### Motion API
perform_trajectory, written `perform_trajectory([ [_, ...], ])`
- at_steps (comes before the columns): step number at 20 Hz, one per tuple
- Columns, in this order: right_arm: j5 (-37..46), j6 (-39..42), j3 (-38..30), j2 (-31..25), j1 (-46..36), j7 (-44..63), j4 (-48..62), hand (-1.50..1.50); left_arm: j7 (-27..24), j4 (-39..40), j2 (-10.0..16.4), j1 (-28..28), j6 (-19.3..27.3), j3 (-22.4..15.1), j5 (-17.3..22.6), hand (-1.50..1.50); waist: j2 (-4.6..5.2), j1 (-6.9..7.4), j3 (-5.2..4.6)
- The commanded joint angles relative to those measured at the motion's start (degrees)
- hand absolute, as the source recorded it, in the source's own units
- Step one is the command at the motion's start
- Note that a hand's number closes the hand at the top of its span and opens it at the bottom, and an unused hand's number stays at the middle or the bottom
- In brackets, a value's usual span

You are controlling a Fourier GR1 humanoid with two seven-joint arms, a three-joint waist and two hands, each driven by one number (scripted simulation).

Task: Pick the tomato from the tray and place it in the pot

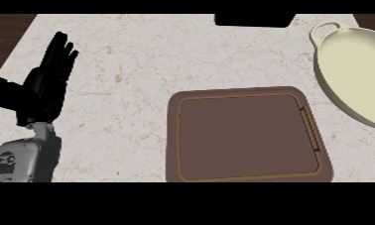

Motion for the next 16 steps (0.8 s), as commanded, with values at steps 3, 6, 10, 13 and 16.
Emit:
perform_trajectory([
  [3,8.5,-7.6,4.1,3.4,-11.4,-8.6,22.2,1.50,0.0,0.2,-1.6,-0.5,1.8,-0.9,-1.4,0.00,-0.02,-0.25,0.00],
  [6,6.1,-2.4,2.8,3.7,-14.2,-7.0,30.2,1.50,1.7,-2.2,-0.4,0.8,-0.3,-0.9,-0.1,0.00,0.10,0.39,0.04],
  [10,5.3,5.0,3.2,4.0,-19.0,-9.0,37.7,-1.50,0.7,0.3,-2.0,-1.0,1.4,-2.3,-2.0,0.00,0.30,0.15,0.08],
  [13,3.8,9.5,2.2,4.0,-20.2,-14.6,42.2,-1.50,-0.6,-0.3,-2.2,-0.1,1.9,-1.9,-2.2,0.00,0.60,0.78,0.17],
  [16,-1.1,16.7,-1.7,3.2,-21.1,-19.1,43.9,-1.50,-1.8,-0.4,1.2,1.6,-2.0,1.8,1.5,0.00,0.39,0.58,0.14],
])
